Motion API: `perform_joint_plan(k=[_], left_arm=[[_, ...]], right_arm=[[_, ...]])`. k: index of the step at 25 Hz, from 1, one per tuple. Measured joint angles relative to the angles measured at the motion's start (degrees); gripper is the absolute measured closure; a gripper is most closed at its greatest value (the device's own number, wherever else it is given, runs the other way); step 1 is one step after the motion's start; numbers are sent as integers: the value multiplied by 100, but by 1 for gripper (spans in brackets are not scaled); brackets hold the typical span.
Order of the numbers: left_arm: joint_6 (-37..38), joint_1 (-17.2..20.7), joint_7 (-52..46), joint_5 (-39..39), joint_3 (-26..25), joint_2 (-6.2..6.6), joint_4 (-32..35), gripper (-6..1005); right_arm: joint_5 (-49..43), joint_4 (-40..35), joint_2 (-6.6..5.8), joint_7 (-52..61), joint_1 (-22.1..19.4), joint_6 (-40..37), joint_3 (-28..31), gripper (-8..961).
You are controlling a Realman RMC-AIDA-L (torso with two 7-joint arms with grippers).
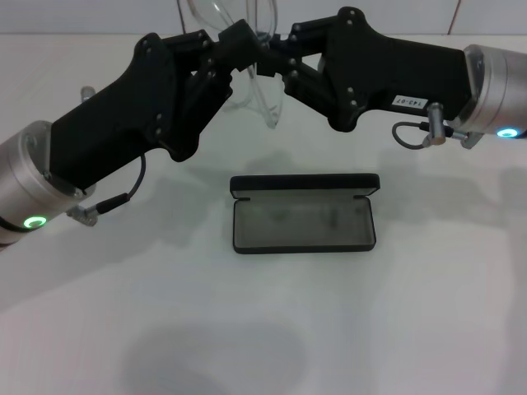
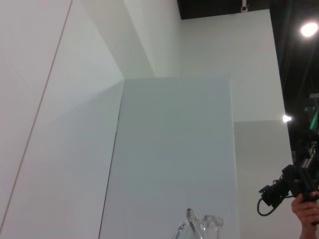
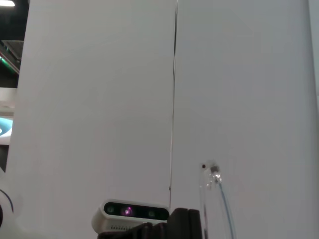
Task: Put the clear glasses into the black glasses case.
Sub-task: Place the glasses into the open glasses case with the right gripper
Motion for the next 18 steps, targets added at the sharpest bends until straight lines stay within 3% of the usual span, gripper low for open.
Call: perform_joint_plan(k=[10, 15, 18], left_arm=[[143, 0, 2, 71, 49, 18, 5, 955], [483, 55, 4, 186, 50, 113, 56, 955], [557, 246, 4, 158, 13, 223, 100, 955]], right_arm=[[140, 46, 9, -3, -42, -2, 51, 880], [184, -23, -11, -17, -137, 21, 153, 878], [107, -318, -87, 150, -259, 9, 244, 878]])
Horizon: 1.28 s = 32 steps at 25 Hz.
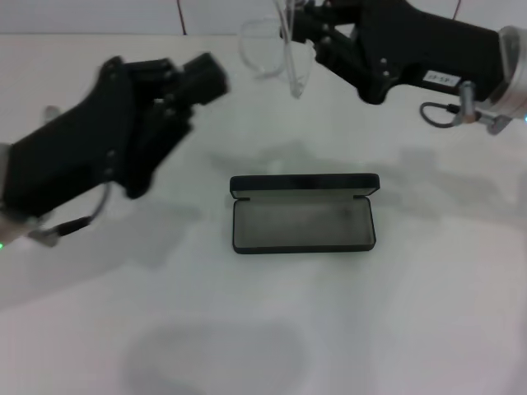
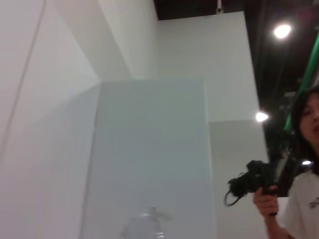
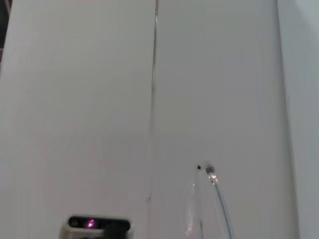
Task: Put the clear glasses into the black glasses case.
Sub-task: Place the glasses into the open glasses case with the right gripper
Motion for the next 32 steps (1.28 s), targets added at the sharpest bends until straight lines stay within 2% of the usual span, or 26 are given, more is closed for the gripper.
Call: perform_joint_plan(k=[3, 4, 6, 8, 10, 13, 17, 19, 27, 32], left_arm=[[21, 304, -57, -125, -94, 216, 164, 955], [22, 359, -89, -144, -141, 265, 201, 955], [26, 548, -258, -157, -361, 450, 317, 955], [39, 710, -487, -146, -551, 619, 437, 955], [73, 867, -573, -144, -603, 712, 592, 955], [106, 1114, -593, -140, -686, 774, 920, 955], [112, 1289, -643, -121, -934, 756, 1124, 955], [116, 1305, -656, -112, -1008, 737, 1111, 955], [100, 1244, -612, -87, -1029, 676, 1077, 955], [88, 1222, -529, -94, -1053, 655, 1018, 956]], right_arm=[[-485, -1036, -140, 754, -374, 49, 13, 877], [-739, -1521, -174, 1105, -557, 123, 22, 877], [-1420, -2699, -215, 1991, -982, 352, 32, 876], [-2311, -3997, -216, 2913, -1350, 550, 36, 876], [-3377, -5178, -164, 3926, -1544, 553, 35, 875], [-4429, -6112, -84, 4946, -1521, 203, 40, 874], [-5280, -6551, 23, 5892, -1148, -394, -66, 873], [-5685, -6643, 63, 6279, -945, -511, -370, 873], [-7673, -6625, 109, 7531, -183, 18, -2463, 871], [-8098, -6444, 123, 7896, 137, 376, -3082, 870]])
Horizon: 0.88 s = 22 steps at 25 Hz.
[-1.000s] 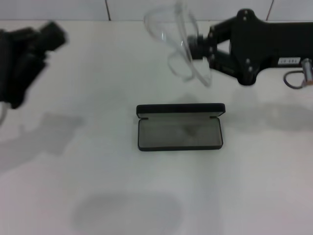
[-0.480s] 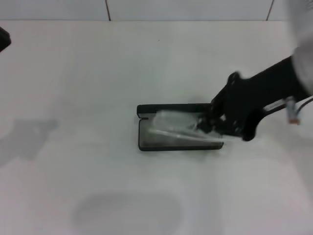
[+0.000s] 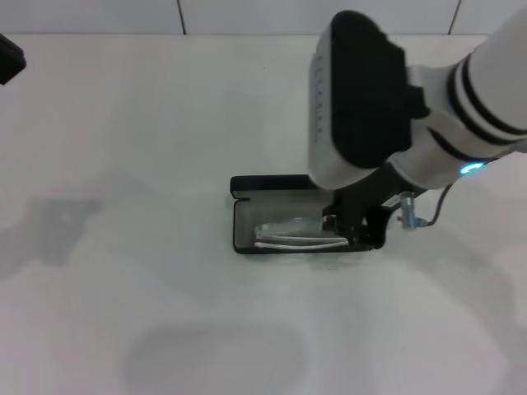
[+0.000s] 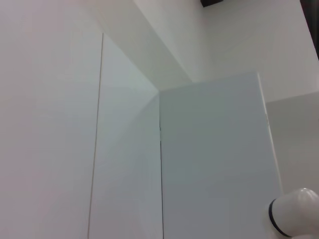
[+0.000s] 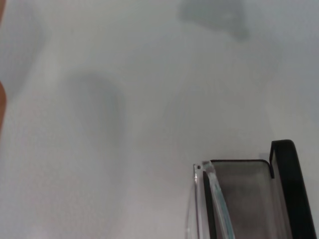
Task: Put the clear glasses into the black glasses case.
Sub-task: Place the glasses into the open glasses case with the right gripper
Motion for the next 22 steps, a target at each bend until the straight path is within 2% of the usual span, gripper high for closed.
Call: perform_joint_plan(k=[11, 22], left_arm=[[-11, -36, 83, 16, -135, -1, -160, 955], [-36, -57, 84, 16, -138, -2, -221, 954]], right_arm=[[-650, 413, -1, 352, 58, 1118, -924, 867], [-787, 723, -1, 479, 16, 1681, -1239, 864]])
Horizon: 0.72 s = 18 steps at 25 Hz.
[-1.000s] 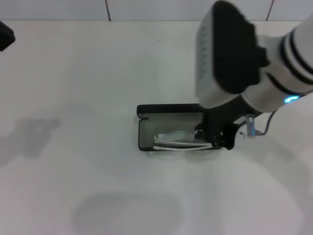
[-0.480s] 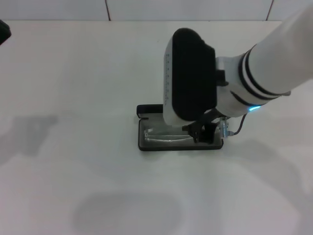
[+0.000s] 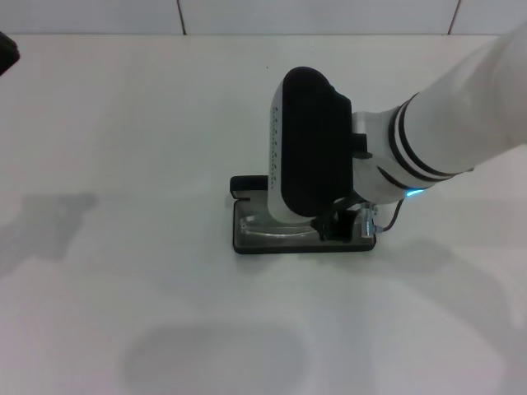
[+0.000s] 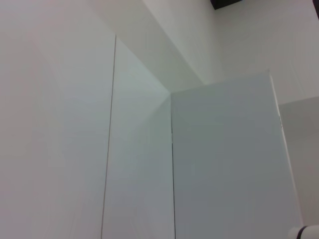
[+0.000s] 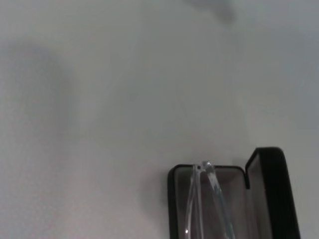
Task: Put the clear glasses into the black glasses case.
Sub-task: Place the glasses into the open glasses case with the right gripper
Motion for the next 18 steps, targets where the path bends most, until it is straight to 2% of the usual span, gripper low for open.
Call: perform_joint_plan(k=[18], left_arm=[[-2, 42, 70, 3, -8, -66, -22, 952]], right_arm=[[-245, 145, 0, 138, -81, 397, -188, 860]])
